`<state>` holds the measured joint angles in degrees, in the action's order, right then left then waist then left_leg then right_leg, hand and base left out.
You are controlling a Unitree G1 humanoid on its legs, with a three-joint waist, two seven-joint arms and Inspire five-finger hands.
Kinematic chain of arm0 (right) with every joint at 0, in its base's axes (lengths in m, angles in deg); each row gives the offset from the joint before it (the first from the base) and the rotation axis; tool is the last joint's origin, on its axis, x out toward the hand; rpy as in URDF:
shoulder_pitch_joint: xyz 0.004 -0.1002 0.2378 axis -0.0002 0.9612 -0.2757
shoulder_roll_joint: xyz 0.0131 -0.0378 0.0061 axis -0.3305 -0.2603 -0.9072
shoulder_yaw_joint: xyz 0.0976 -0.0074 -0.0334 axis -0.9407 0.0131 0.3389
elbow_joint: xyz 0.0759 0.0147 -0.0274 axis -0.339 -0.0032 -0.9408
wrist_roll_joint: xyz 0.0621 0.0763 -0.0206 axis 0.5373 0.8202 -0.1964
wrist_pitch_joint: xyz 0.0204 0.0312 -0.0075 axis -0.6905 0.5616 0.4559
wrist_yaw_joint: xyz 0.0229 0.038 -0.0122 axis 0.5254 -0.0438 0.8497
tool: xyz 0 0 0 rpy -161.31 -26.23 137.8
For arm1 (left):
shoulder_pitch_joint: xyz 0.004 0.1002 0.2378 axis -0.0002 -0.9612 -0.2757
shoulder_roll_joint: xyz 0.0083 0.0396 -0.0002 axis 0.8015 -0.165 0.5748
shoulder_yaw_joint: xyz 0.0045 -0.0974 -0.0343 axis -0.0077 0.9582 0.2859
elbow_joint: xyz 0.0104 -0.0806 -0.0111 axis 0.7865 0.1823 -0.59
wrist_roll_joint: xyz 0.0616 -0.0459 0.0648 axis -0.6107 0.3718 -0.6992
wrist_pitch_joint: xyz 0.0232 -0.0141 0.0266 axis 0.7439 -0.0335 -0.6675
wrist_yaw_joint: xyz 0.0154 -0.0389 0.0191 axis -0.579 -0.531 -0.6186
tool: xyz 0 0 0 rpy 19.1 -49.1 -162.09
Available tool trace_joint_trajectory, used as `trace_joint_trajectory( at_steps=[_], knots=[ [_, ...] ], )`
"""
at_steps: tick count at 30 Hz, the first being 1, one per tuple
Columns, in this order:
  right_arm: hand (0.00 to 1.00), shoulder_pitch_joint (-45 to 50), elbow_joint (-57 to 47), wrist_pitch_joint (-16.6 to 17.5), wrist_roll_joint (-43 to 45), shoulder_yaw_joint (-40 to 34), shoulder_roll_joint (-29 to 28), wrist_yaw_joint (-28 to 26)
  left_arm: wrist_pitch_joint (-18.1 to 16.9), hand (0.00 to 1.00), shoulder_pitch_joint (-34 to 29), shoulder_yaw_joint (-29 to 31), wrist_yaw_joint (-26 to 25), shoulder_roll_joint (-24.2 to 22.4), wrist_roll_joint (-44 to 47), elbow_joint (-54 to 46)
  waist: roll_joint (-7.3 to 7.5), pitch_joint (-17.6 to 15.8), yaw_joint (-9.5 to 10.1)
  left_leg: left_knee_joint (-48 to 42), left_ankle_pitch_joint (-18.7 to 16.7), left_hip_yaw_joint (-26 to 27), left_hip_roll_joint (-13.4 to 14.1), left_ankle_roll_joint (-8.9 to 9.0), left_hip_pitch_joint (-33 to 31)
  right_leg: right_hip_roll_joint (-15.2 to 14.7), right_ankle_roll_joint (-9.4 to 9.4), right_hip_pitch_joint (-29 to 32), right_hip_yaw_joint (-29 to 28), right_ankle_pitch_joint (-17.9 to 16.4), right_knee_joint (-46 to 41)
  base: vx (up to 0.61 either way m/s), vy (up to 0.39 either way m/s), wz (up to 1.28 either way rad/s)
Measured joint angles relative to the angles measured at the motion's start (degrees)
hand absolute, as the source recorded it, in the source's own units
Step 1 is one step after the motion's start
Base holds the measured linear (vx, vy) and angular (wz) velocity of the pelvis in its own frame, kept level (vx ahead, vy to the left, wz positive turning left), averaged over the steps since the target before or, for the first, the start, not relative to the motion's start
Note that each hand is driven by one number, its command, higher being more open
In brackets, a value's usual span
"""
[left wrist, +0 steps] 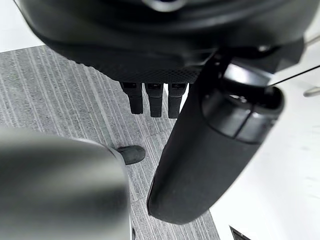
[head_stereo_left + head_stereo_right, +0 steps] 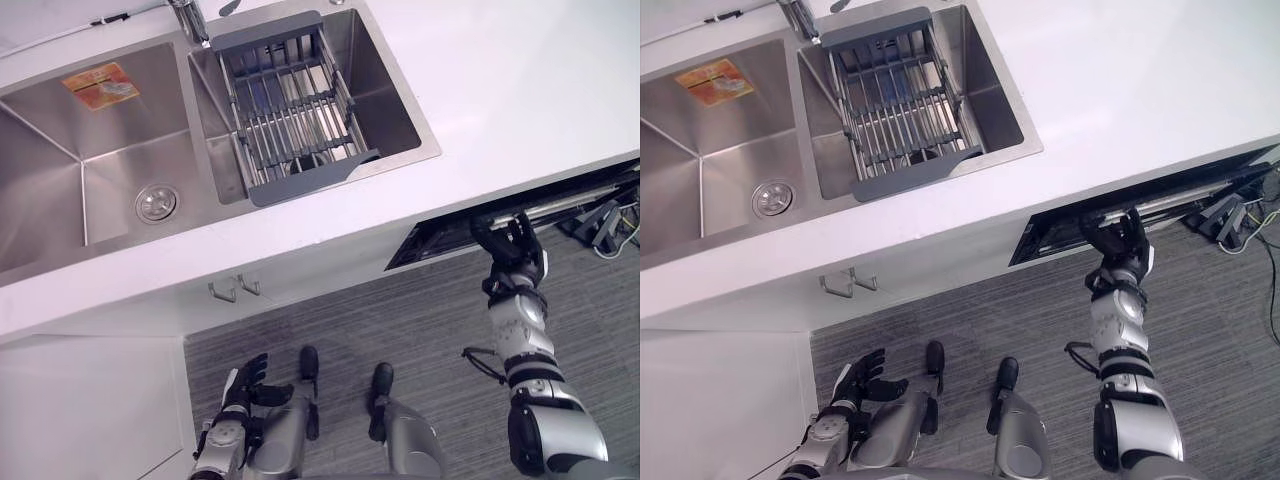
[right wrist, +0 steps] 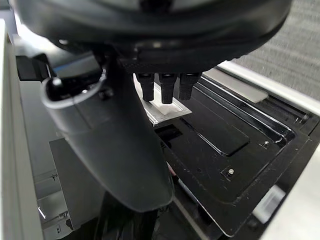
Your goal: Walk over to the sink, pick up the cup, carry it to the dishwasher, place the cup inside the dishwasher, then close the dishwasher door
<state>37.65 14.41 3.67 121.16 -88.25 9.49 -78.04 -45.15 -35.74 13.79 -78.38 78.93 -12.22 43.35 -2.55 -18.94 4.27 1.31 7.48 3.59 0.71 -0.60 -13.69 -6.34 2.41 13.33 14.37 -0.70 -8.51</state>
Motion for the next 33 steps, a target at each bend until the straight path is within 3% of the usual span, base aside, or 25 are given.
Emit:
trace_joint_trajectory(
  at_steps=[6, 11, 19, 26, 33],
  knots=[
    [0.9, -0.97, 0.87, -2.56, 0.07, -2.2, -0.05, 0.08, 0.04, 0.9, 0.03, -0.19, 0.01, -0.54, 0.01, -0.8, -0.29, -0.38, 0.21, 0.51, 0.42, -1.01, 0.79, 0.52, -0.77, 0.82, -0.87, 0.85, 0.91, -0.37, -0.49, 0.04, -0.034, 0.05],
    [0.9, -3.0, 2.66, -2.68, 0.01, -2.01, -0.7, 0.11, 0.05, 0.9, 0.08, -0.19, -0.02, -0.65, 0.02, -1.11, -0.42, -0.74, 0.23, 0.48, 0.69, -1.46, 1.8, 0.93, -0.85, 1.78, -1.45, 0.85, 1.38, -0.83, -0.63, -0.02, -0.044, 0.02],
    [0.9, -3.5, 1.35, -3.21, -4.69, 5.79, -1.59, 0.1, 0.04, 0.9, 0.39, -0.16, -0.43, -0.65, 0.04, -1.14, -0.88, -1.17, 0.34, 0.55, 1.72, -1.8, 3.62, 2.61, -1.5, 4.13, -2.38, 1.15, 1.67, -0.2, 0.62, -0.03, -0.061, -0.03],
    [0.9, 11.5, -11.19, -3.12, -16.67, 11.21, -0.77, -2.23, 0.3, 0.9, 0.52, -0.19, -0.59, -0.83, -0.09, -0.3, -0.54, -1.25, -0.31, 1.9, 1.89, -2.84, 3.72, 2.87, 1.01, 4.52, -2.49, -1.72, 2.42, -0.21, 1.8, 0.07, -0.019, 0.06],
    [0.9, 27.82, -13.19, -4.8, -33.23, 12.46, -10.2, -5.4, 1.01, 0.9, 0.41, -0.04, -0.58, -0.45, -1.34, 1.15, 1.87, 0.49, -0.74, 3.66, 1.61, -4.69, 2.38, 2.79, 5.19, 3.24, -1.4, -6.2, 4.36, -2.23, 1.93, 0.07, 0.026, 0.19]
  ],
)
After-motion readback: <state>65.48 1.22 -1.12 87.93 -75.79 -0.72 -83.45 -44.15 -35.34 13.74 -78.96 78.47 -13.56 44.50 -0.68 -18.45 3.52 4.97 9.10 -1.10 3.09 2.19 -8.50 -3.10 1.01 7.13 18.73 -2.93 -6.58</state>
